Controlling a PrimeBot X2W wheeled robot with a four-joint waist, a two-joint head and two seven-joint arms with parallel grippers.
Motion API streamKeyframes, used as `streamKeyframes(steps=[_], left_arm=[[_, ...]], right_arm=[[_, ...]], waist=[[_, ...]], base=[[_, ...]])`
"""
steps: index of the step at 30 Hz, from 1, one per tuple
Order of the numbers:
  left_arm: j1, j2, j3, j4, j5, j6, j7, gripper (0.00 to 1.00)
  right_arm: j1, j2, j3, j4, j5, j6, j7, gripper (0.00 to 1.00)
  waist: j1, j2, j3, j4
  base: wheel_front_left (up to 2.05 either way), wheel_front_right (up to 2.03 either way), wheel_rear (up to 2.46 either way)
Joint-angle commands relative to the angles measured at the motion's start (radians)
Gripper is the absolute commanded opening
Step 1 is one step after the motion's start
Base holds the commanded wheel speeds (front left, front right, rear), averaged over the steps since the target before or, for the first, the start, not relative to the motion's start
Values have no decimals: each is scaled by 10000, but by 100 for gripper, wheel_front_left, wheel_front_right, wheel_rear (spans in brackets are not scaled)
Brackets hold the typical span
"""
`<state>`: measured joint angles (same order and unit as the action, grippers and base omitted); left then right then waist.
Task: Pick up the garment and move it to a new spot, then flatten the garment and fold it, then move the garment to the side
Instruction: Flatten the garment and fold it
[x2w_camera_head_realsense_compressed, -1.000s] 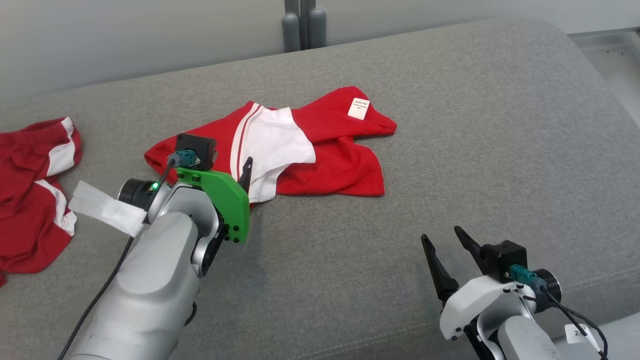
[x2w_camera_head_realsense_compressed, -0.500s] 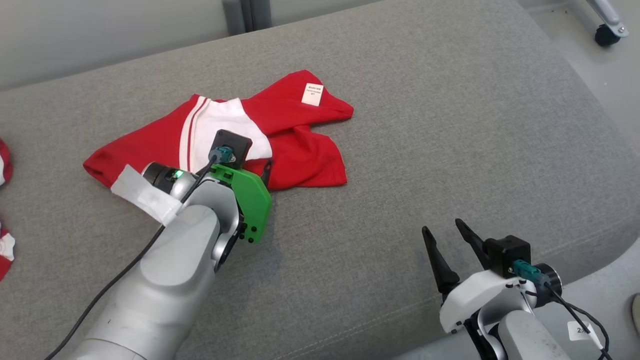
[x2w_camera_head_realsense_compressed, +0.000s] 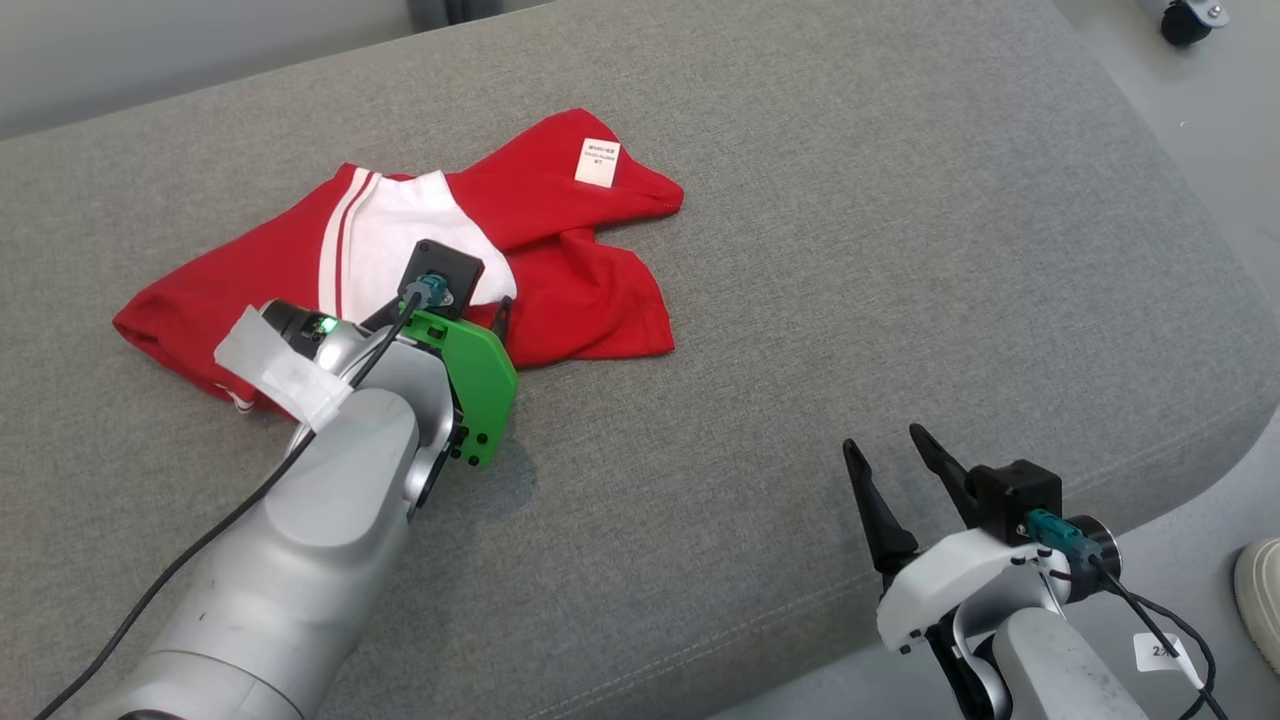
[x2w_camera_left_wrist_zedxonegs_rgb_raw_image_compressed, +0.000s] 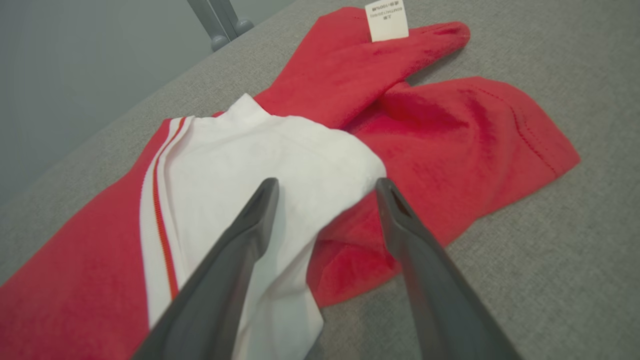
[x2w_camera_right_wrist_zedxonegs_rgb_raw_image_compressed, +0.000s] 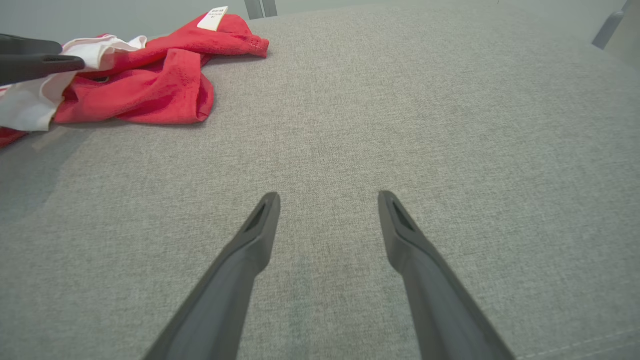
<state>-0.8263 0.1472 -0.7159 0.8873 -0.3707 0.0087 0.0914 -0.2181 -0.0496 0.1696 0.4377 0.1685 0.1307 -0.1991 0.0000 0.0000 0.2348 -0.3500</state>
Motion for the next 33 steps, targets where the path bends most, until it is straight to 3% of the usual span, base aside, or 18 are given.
streamKeyframes(steps=[1, 2, 3, 4, 5, 7, 21, 27, 33], left_arm=[[-136, 41, 39, 73, -67, -24, -84, 100], [-186, 16, 47, 133, -99, 8, -175, 100], [-207, 2, 51, 166, -119, 4, -223, 69], [-231, -13, 59, 190, -148, -10, -249, 50], [-255, -26, 50, 224, -156, -27, -282, 38], [-295, -49, 21, 308, -184, -54, -322, 0], [-170, -271, 835, -293, -1256, -262, -1147, 0], [962, 281, 1216, -1797, -1875, -261, -949, 0], [2731, 1343, 1437, -3941, -2181, 375, -280, 0]], right_arm=[[-130, -14, -11, 46, -13, 1, -76, 100], [-153, -14, -6, 94, 17, 1, -101, 100], [-164, -14, -2, 112, 12, 1, -122, 100], [-170, -14, 9, 136, 32, 1, -137, 100], [-178, -14, 24, 156, 29, -1, -150, 100], [-214, -14, 52, 194, 53, 1, -154, 100], [-147, -16, -249, 370, -12, 1, -252, 100], [34, -16, -399, 438, -159, 1, -175, 100], [227, -17, -378, 410, -267, 1, -6, 100]], waist=[[0, 0, 19, 17], [0, 0, 28, 34], [0, 0, 28, 43], [0, 0, 29, 50], [0, 0, 32, 56], [0, 0, 40, 64], [0, 0, -80, 614], [0, 0, -458, 1268], [0, 0, -912, 1867]], base=[[0, 0, 0], [0, 0, 0], [0, 0, 0], [0, 0, 0], [0, 0, 0], [0, 0, 0], [0, 0, 0], [0, 0, 0], [0, 0, 0]])
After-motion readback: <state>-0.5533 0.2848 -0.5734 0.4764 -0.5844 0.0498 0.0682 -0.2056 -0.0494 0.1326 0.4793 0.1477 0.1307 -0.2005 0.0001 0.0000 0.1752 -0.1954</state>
